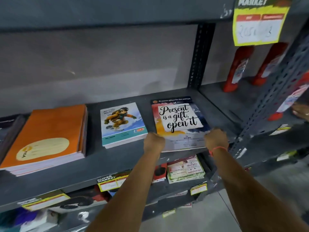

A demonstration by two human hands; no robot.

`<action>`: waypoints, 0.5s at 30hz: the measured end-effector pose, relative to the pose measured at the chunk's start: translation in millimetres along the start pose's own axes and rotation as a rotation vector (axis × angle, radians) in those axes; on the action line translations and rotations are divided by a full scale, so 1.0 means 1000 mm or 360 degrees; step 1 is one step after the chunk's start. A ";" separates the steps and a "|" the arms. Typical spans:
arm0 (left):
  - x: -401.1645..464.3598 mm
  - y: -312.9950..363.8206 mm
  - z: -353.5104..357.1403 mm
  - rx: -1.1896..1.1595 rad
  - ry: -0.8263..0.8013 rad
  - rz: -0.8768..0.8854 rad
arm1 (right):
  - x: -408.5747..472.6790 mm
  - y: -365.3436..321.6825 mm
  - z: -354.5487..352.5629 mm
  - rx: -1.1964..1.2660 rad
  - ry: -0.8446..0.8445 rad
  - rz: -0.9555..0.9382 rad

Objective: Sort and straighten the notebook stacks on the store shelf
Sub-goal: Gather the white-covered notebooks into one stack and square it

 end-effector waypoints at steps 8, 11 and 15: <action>0.003 -0.003 0.009 -0.0180 -0.0080 -0.0191 | 0.020 0.009 -0.004 0.0139 -0.0186 0.0186; 0.000 0.000 0.008 -0.0257 -0.0103 -0.0171 | 0.023 0.014 -0.008 0.0466 -0.0371 0.0206; -0.008 0.014 0.004 -0.0326 -0.0159 -0.0084 | 0.018 0.021 -0.014 0.0781 -0.0588 0.0258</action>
Point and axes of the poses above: each hand's wrist, its own x-axis towards the middle knuckle, its own z-axis out of the palm, y = z × x, the point moved 4 cm from there along x, towards the middle knuckle, and after that the axes turned 10 degrees about -x, right-handed, at the moved point
